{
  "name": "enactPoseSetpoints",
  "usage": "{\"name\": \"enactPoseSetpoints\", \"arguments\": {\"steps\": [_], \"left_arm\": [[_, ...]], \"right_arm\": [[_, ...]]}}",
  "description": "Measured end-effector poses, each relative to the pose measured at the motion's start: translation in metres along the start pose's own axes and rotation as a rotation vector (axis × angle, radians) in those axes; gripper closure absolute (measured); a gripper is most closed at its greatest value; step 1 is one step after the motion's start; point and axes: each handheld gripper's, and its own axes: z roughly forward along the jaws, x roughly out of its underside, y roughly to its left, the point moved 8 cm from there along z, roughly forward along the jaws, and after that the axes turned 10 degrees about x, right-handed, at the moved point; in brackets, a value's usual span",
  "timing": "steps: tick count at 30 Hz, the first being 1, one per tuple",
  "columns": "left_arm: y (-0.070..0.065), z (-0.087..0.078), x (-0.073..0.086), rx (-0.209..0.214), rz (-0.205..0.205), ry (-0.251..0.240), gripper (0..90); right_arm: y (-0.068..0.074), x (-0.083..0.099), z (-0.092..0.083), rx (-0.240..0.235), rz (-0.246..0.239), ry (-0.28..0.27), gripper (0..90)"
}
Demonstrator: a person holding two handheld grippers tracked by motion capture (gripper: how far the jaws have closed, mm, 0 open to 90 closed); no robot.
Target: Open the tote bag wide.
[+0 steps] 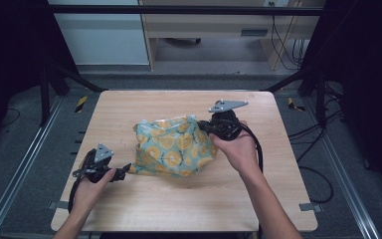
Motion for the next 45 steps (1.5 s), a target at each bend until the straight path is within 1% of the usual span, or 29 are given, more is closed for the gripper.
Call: {"name": "enactPoseSetpoints", "arguments": {"steps": [2, 3, 4, 5, 6, 7, 8, 10, 15, 16, 19, 20, 21, 25, 26, 28, 31, 32, 33, 34, 35, 36, 37, 38, 41, 42, 43, 44, 45], "left_arm": [[0.0, 0.001, 0.0, 0.0, -0.004, -0.001, 8.7], [0.0, 0.001, 0.0, 0.0, -0.004, -0.001, 8.7], [0.001, 0.001, 0.001, 0.0, -0.003, 0.004, 8.6], [0.001, 0.001, 0.001, 0.0, -0.003, 0.004, 8.7], [0.001, 0.001, 0.001, -0.001, -0.004, 0.006, 8.8], [0.001, 0.001, 0.001, -0.001, -0.004, 0.006, 8.8], [0.001, 0.001, 0.001, 0.0, -0.004, 0.006, 8.9], [0.001, 0.001, 0.001, 0.001, -0.003, 0.008, 8.9], [0.002, 0.0, 0.001, -0.001, -0.007, 0.005, 8.8], [0.003, -0.001, 0.001, -0.005, -0.01, 0.0, 8.8], [0.006, -0.002, 0.002, -0.003, -0.024, 0.001, 8.8], [0.006, -0.002, 0.003, -0.001, -0.026, 0.006, 9.0], [0.006, -0.002, 0.003, -0.001, -0.026, 0.006, 9.0], [0.004, -0.001, 0.003, -0.007, -0.011, 0.015, 9.1], [0.004, -0.001, 0.003, -0.007, -0.011, 0.015, 9.1], [0.003, -0.001, 0.003, -0.003, -0.012, 0.018, 9.1], [0.002, -0.002, 0.002, -0.001, -0.014, 0.015, 9.1], [0.002, -0.003, 0.002, -0.001, -0.015, 0.012, 9.3], [0.002, -0.003, 0.002, -0.001, -0.015, 0.012, 9.4], [0.002, -0.003, 0.002, 0.002, -0.016, 0.011, 9.7], [0.002, -0.003, 0.002, 0.002, -0.016, 0.011, 9.9], [0.002, -0.003, 0.002, 0.004, -0.018, 0.01, 10.3], [0.001, -0.004, 0.002, 0.009, -0.017, 0.012, 10.6], [0.001, -0.004, 0.002, 0.009, -0.017, 0.012, 11.0], [0.0, -0.006, 0.0, 0.021, -0.016, 0.005, 12.3], [-0.002, -0.009, -0.003, 0.032, -0.017, -0.006, 14.4], [-0.002, -0.009, -0.003, 0.032, -0.017, -0.006, 15.9], [-0.004, -0.012, -0.006, 0.044, -0.013, -0.02, 17.3], [-0.004, -0.012, -0.006, 0.044, -0.013, -0.02, 18.1]], "right_arm": [[0.009, 0.004, -0.009, -0.026, -0.006, -0.024, 89.3], [0.009, 0.004, -0.009, -0.026, -0.006, -0.024, 89.3], [0.017, 0.01, -0.014, -0.043, -0.007, -0.031, 89.2], [0.017, 0.01, -0.014, -0.043, -0.007, -0.031, 89.2], [0.023, 0.017, -0.019, -0.055, -0.011, -0.04, 89.2], [0.023, 0.017, -0.019, -0.055, -0.011, -0.04, 89.2], [0.027, 0.022, -0.024, -0.069, -0.014, -0.05, 89.2], [0.031, 0.028, -0.028, -0.073, -0.023, -0.057, 89.2], [0.038, 0.037, -0.034, -0.089, -0.033, -0.059, 89.0], [0.041, 0.041, -0.036, -0.096, -0.044, -0.063, 89.0], [0.045, 0.045, -0.039, -0.105, -0.044, -0.067, 89.0], [0.048, 0.049, -0.04, -0.114, -0.046, -0.065, 89.0], [0.048, 0.049, -0.04, -0.114, -0.046, -0.065, 89.0], [0.057, 0.063, -0.042, -0.138, -0.049, -0.056, 89.0], [0.057, 0.063, -0.042, -0.138, -0.049, -0.056, 89.0], [0.061, 0.072, -0.042, -0.15, -0.051, -0.048, 89.0], [0.062, 0.078, -0.041, -0.155, -0.049, -0.04, 89.0], [0.063, 0.084, -0.04, -0.163, -0.046, -0.032, 89.0], [0.063, 0.084, -0.04, -0.163, -0.046, -0.032, 89.0], [0.065, 0.09, -0.039, -0.168, -0.047, -0.025, 88.9], [0.065, 0.09, -0.039, -0.168, -0.047, -0.025, 88.9], [0.065, 0.098, -0.038, -0.171, -0.049, -0.014, 88.8], [0.065, 0.102, -0.037, -0.169, -0.052, -0.006, 88.7], [0.065, 0.102, -0.037, -0.169, -0.052, -0.006, 88.7], [0.065, 0.115, -0.034, -0.164, -0.052, 0.016, 88.6], [0.066, 0.121, -0.033, -0.167, -0.048, 0.023, 88.6], [0.066, 0.121, -0.033, -0.167, -0.048, 0.023, 88.6], [0.066, 0.127, -0.032, -0.165, -0.047, 0.031, 88.6], [0.066, 0.127, -0.032, -0.165, -0.047, 0.031, 88.6]]}}
